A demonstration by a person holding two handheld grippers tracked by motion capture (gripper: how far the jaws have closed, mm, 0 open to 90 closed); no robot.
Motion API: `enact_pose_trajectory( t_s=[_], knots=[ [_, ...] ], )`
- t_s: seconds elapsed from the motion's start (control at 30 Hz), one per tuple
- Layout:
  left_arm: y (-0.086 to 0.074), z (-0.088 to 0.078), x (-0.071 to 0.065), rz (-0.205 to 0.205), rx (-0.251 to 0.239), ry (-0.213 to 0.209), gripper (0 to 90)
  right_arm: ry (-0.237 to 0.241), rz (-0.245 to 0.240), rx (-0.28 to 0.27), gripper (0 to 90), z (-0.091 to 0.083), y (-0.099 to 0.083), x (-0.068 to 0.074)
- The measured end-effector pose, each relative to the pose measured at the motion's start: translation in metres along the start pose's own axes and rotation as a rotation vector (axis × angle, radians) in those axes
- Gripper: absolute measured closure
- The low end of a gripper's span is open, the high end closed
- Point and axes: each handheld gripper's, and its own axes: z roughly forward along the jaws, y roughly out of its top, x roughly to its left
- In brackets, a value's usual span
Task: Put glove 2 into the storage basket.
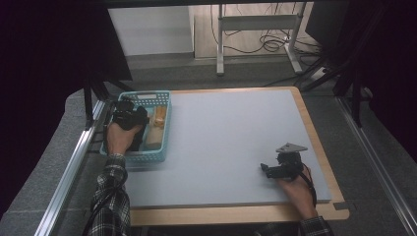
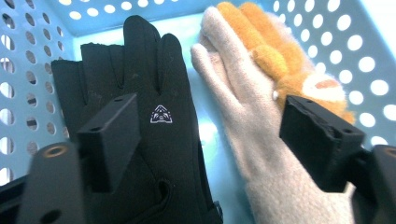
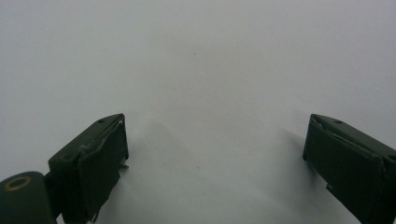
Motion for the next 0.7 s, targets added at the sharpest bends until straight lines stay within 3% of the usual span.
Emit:
enact_pose_trajectory(
  t_s=[0.27,0.43,0.7],
  knots=[
    [-0.004,-0.013,0.001,-0.029,-0.052,-0.062,10.6,-0.001,0.0,0.0,6.4,0.0,0.0,0.0],
    [-0.006,-0.022,-0.001,0.01,-0.056,-0.084,5.7,-0.001,-0.001,0.0,6.4,0.0,0.0,0.0],
    [-0.011,-0.033,-0.001,0.037,-0.068,-0.092,1.6,-0.001,-0.001,0.0,6.4,0.0,0.0,0.0]
  ],
)
